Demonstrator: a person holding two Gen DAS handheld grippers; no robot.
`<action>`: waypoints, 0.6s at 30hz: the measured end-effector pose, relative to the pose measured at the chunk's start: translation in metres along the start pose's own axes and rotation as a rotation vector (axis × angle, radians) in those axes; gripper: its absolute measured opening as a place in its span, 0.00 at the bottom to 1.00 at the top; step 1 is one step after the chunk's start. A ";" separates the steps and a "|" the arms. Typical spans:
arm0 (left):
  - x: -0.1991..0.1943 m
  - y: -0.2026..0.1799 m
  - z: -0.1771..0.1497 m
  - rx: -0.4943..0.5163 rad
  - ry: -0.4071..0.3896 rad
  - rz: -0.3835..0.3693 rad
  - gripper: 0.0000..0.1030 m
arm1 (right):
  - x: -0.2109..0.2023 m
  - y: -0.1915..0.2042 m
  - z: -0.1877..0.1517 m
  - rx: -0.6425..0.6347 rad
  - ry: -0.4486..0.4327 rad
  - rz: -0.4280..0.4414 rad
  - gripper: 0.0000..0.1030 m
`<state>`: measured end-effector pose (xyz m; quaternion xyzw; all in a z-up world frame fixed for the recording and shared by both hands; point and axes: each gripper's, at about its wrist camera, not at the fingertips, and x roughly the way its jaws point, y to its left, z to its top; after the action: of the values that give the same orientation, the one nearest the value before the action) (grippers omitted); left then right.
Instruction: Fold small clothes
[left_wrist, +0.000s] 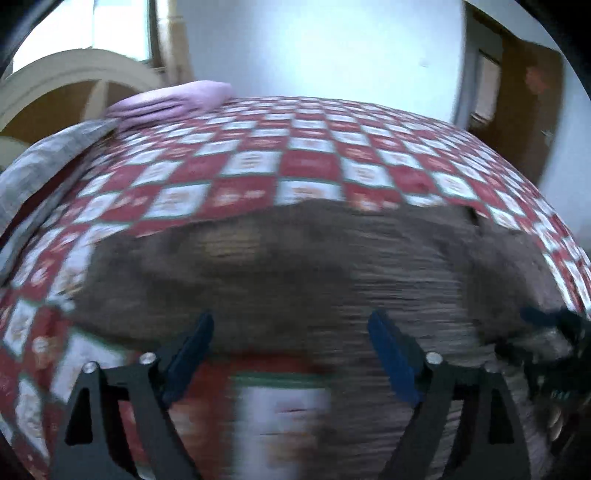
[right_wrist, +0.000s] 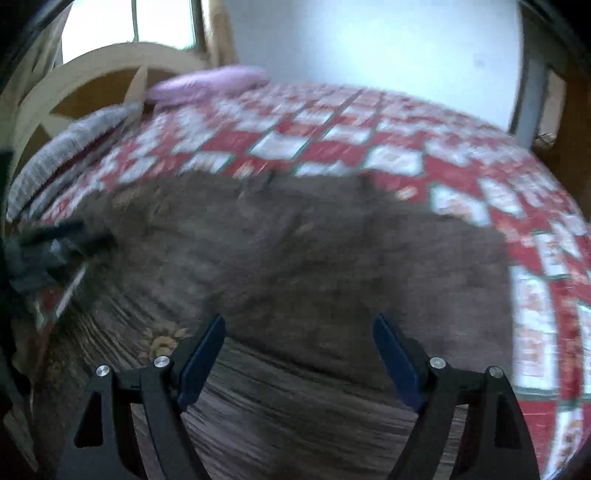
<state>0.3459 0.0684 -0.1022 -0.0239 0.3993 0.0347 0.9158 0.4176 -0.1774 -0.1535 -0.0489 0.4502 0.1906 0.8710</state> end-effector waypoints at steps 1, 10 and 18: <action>0.002 0.016 -0.001 -0.022 0.009 0.025 0.88 | 0.005 0.010 -0.002 -0.020 -0.007 0.000 0.81; 0.027 0.126 -0.018 -0.345 0.095 0.054 0.88 | 0.000 0.028 -0.016 -0.080 -0.054 0.002 0.81; 0.028 0.149 -0.024 -0.616 0.070 -0.147 0.80 | 0.005 0.035 -0.016 -0.105 -0.056 -0.047 0.84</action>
<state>0.3355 0.2167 -0.1416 -0.3300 0.3984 0.0868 0.8514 0.3946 -0.1480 -0.1636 -0.0995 0.4137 0.1948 0.8838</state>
